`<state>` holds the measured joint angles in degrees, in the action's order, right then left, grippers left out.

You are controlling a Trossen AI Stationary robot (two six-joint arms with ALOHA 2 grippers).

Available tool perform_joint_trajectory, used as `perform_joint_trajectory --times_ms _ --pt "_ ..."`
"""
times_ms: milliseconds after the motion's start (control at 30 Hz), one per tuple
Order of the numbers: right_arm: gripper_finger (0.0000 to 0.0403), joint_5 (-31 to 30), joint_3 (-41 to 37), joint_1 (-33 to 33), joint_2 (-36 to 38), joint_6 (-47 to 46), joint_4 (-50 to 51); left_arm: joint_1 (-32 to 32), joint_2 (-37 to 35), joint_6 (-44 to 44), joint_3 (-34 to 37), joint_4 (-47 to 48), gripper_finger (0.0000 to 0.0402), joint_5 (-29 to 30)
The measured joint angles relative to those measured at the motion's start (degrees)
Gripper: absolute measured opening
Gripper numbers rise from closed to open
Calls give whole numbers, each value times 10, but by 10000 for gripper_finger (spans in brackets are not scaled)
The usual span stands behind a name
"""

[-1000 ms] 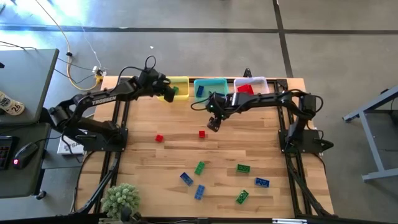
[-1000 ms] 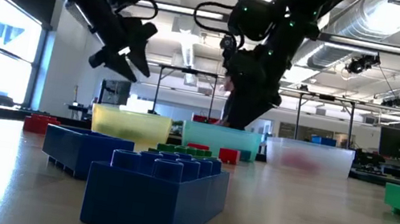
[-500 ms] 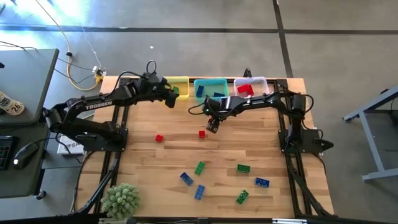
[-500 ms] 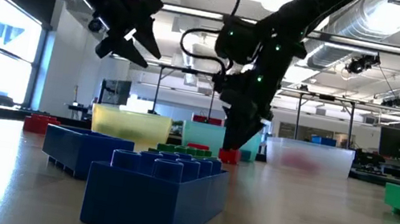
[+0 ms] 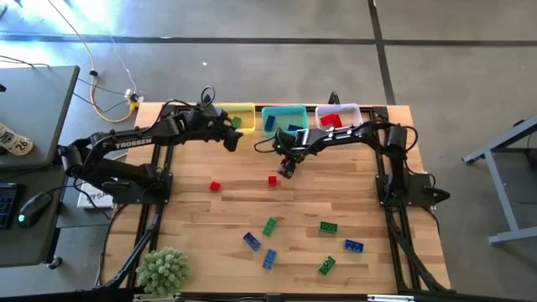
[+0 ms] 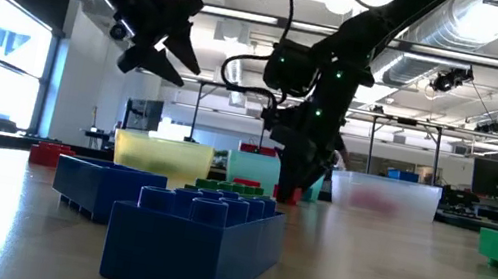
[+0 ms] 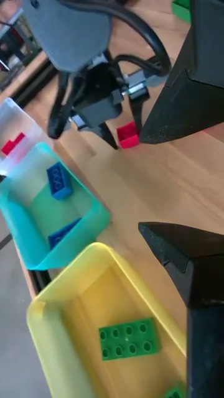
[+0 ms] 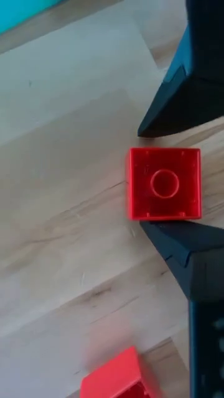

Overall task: Sort & place blocks by color
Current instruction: Put the red game piece into the white bin

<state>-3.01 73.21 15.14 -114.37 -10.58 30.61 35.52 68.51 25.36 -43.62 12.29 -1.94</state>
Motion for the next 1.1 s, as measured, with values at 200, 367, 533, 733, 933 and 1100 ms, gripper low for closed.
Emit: perform_joint_trajectory --times_ms 200,367,533,733,933,1100 --pt "111 12 0 0 0 -51 -2 0 0 -13 0 22 207 11" --pt "111 15 0 -1 1 -88 -2 0 0 -16 0 28 207 11" --pt "111 24 -3 -2 20 -117 15 0 0 -41 0 38 207 11" --pt "111 -23 -2 -1 62 -145 15 -1 0 -52 0 84 207 7" --pt "111 -83 -2 12 101 -172 33 -10 1 -80 0 125 207 6" --pt "111 -122 -2 47 134 -180 73 -27 1 -99 0 149 207 6"
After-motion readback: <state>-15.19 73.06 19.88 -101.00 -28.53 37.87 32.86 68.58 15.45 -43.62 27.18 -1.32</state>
